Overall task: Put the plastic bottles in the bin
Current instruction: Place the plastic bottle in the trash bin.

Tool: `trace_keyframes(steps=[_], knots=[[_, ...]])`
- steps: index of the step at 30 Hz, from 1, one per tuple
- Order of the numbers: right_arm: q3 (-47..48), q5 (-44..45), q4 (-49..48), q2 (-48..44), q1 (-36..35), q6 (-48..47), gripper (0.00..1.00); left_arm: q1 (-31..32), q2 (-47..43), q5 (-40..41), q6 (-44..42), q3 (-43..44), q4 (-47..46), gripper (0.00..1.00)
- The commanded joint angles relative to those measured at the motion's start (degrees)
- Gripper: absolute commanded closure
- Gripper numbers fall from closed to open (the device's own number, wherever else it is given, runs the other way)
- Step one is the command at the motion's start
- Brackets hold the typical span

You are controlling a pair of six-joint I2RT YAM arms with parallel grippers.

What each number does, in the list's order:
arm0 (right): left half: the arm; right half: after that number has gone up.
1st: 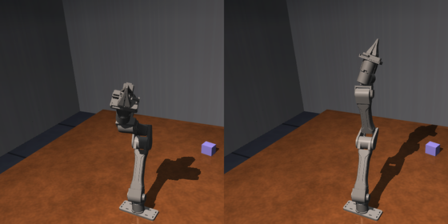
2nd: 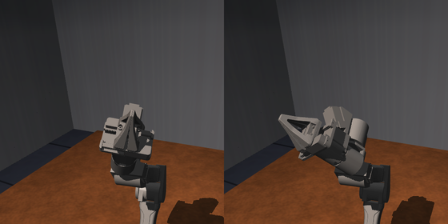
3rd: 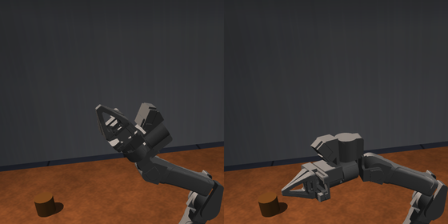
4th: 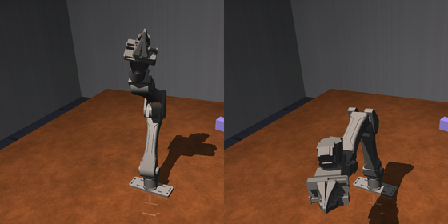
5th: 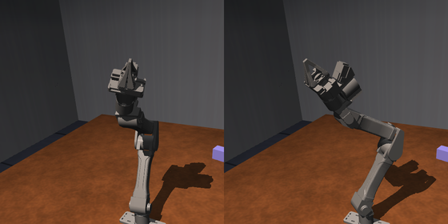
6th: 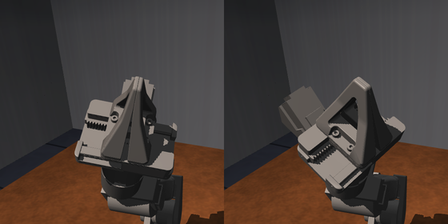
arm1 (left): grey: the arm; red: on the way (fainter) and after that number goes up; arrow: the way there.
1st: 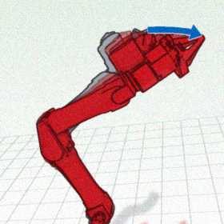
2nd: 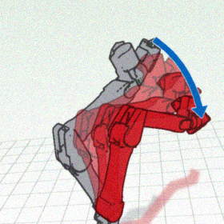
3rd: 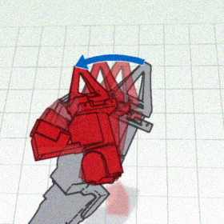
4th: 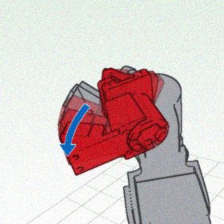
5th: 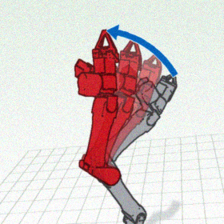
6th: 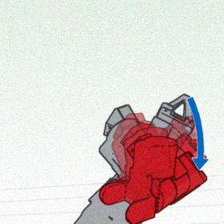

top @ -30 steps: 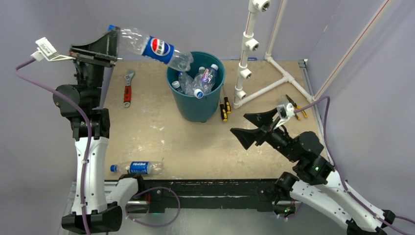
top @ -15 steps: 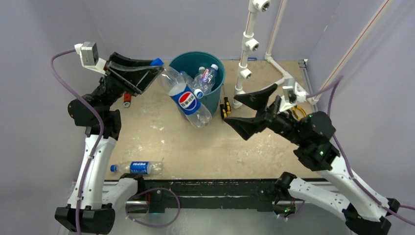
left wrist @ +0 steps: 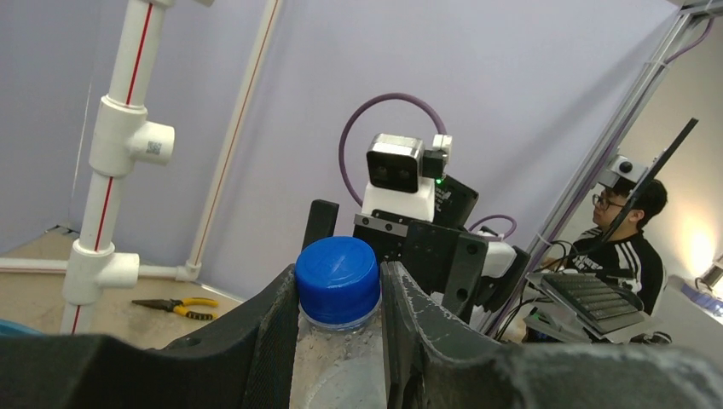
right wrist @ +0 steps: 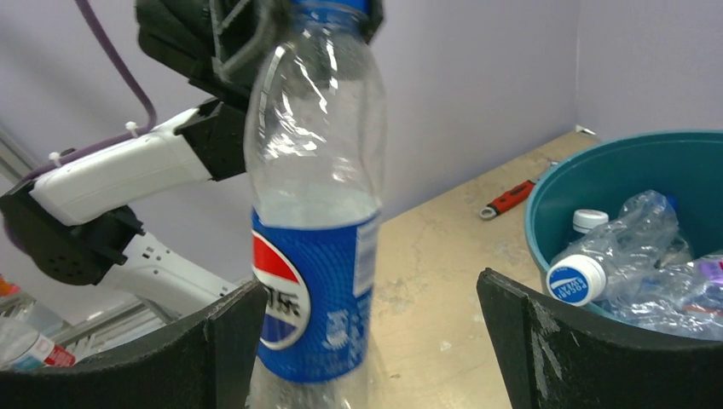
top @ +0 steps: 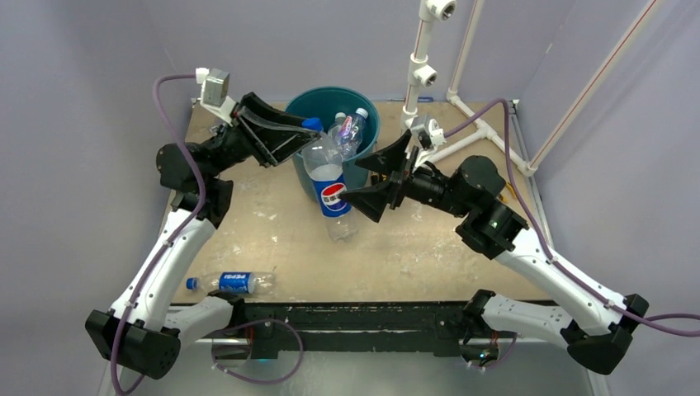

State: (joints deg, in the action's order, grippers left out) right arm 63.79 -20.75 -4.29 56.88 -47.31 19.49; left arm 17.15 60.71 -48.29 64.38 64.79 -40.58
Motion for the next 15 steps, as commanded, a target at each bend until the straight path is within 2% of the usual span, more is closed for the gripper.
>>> trace_keyframes(steps=[1, 8, 15], knots=[[1.1, -2.9, -6.2, 0.5, -0.2, 0.6, 0.01, 3.0, 1.0, 1.5, -6.2, 2.1, 0.6, 1.00], [1.6, -4.3, -7.1, 3.0, -0.2, 3.3, 0.02, 4.0, 0.9, 3.1, -8.6, 1.7, 0.3, 1.00], [2.4, -6.8, -8.3, 5.9, -0.2, 4.6, 0.20, 4.8, 0.7, 2.9, -9.0, 1.7, 0.9, 1.00]])
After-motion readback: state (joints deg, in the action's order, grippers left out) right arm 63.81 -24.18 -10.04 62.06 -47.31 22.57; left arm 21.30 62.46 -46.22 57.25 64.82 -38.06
